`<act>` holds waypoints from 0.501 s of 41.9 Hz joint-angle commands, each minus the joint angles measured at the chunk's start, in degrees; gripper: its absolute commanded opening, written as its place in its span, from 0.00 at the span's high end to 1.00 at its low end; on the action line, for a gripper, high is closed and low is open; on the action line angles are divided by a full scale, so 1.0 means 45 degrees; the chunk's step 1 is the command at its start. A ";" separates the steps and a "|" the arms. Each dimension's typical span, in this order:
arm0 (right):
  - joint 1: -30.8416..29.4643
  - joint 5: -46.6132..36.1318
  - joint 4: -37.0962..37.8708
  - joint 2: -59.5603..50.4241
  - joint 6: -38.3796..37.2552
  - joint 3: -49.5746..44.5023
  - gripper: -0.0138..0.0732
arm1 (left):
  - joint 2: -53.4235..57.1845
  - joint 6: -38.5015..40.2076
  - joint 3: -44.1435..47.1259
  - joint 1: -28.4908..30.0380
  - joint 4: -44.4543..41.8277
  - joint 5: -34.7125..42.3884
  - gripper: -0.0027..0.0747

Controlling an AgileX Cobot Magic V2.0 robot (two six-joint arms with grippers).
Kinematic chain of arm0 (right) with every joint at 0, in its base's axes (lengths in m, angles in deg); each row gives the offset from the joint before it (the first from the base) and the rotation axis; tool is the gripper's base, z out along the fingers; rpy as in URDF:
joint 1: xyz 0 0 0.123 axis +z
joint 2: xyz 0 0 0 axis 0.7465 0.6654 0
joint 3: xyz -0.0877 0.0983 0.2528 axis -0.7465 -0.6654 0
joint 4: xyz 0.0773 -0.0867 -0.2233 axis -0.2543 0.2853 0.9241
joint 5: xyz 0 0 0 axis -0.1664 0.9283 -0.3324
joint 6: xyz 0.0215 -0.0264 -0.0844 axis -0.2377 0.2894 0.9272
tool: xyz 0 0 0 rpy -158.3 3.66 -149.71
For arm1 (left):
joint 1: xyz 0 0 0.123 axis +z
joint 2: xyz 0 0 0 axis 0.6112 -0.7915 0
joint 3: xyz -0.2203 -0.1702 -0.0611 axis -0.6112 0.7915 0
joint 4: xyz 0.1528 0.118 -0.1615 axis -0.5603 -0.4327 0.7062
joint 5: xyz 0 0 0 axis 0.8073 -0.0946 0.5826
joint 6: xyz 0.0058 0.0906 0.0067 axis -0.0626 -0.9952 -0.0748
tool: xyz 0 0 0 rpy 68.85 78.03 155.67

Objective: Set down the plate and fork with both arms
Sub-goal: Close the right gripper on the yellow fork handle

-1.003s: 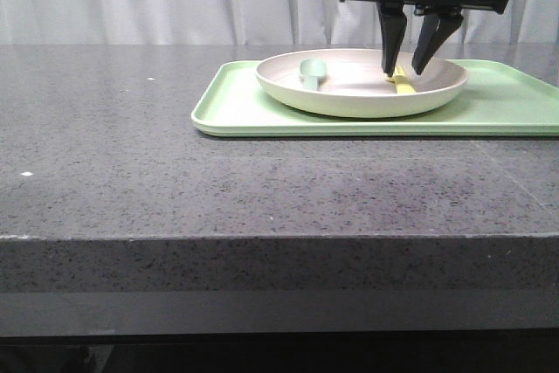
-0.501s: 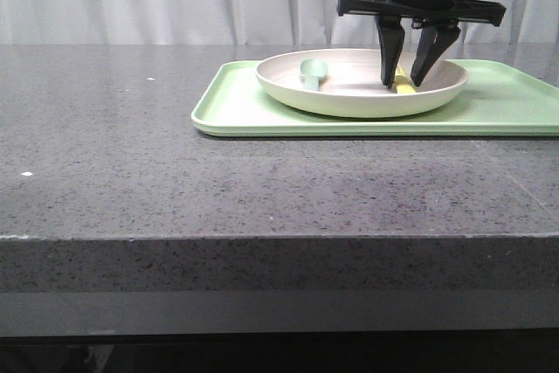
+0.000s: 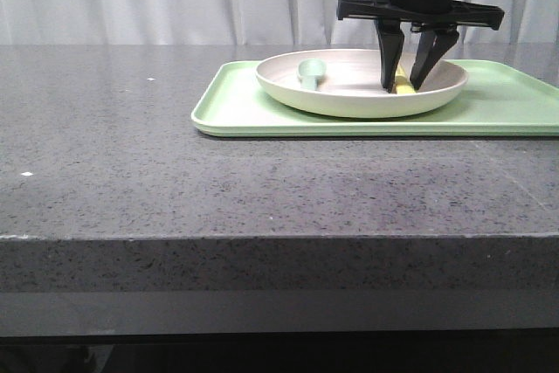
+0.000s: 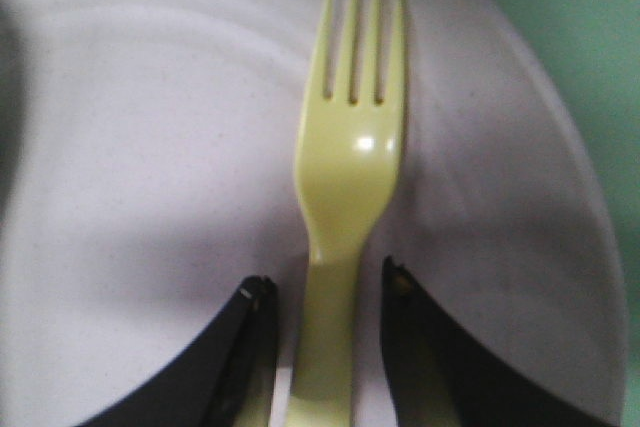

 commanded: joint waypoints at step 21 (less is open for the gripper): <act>-0.0094 0.0673 0.0099 -0.0486 0.0007 0.0375 0.56 | 0.0080 -0.0005 -0.0338 0.0017 0.0182 0.0843 0.49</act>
